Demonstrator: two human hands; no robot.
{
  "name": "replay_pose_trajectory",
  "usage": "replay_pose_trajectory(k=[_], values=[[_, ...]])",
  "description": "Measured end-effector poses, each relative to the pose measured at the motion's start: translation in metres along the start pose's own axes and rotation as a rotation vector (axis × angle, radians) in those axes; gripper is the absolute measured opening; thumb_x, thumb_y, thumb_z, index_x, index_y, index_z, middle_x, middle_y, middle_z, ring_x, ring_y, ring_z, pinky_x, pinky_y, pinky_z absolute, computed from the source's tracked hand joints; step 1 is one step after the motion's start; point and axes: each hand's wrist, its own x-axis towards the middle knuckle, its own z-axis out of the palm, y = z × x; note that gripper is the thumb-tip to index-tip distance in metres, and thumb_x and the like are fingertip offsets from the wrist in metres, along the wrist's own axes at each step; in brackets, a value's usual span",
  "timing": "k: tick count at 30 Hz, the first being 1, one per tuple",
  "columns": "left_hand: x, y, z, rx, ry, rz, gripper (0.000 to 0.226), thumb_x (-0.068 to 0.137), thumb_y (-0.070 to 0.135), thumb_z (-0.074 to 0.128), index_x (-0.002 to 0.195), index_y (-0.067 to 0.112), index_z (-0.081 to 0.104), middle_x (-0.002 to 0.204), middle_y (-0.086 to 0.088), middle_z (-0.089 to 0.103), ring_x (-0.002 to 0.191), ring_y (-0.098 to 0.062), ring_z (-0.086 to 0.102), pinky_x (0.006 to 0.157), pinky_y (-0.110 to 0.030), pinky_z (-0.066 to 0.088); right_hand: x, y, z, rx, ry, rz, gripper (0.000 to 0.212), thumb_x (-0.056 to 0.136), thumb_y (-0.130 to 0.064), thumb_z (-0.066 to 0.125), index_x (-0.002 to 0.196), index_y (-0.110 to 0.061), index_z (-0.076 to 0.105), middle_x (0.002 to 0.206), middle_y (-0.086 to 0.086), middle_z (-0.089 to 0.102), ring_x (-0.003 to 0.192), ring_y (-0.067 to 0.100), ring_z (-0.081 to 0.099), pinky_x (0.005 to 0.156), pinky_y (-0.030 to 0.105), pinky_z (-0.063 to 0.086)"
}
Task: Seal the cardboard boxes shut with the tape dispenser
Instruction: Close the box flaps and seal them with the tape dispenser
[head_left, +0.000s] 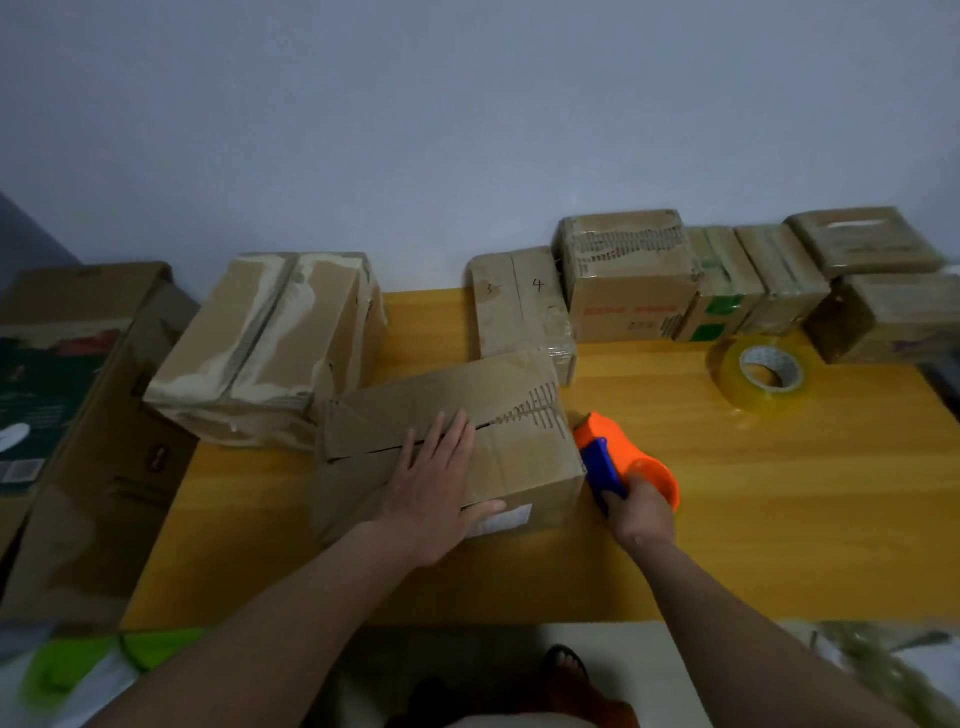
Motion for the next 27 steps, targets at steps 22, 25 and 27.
replay_pose_trajectory(k=[22,25,27], values=[[0.003,-0.027,-0.164,-1.396,0.002,0.099,0.039,0.093,0.010,0.034,0.100,0.019,0.071,0.109,-0.003,0.072,0.107,-0.019,0.065,0.100,-0.032,0.045,-0.096,-0.130,-0.171,0.148,-0.519,-0.767,0.021,0.085,0.000,0.064,0.106,0.001,0.067,0.101,0.014,0.072,0.097,0.024,0.068,0.088,0.033,0.055],[-0.007,-0.043,-0.152,-1.481,-0.043,0.035,0.034,0.093,0.012,0.037,0.096,0.014,0.071,0.104,-0.008,0.071,0.100,-0.021,0.065,0.100,-0.036,0.045,-0.102,-0.141,-0.165,0.139,-0.576,-0.725,0.018,0.085,0.004,0.063,0.101,-0.002,0.068,0.097,0.012,0.073,0.092,0.020,0.069,0.084,0.030,0.056],[-0.013,-0.052,-0.144,-1.537,-0.042,-0.014,0.029,0.095,0.014,0.042,0.095,0.011,0.071,0.100,-0.009,0.071,0.095,-0.021,0.065,0.094,-0.035,0.048,-0.104,-0.148,-0.159,0.119,-0.589,-0.682,0.015,0.085,0.004,0.063,0.091,-0.008,0.069,0.088,0.005,0.074,0.084,0.014,0.069,0.075,0.023,0.055]])
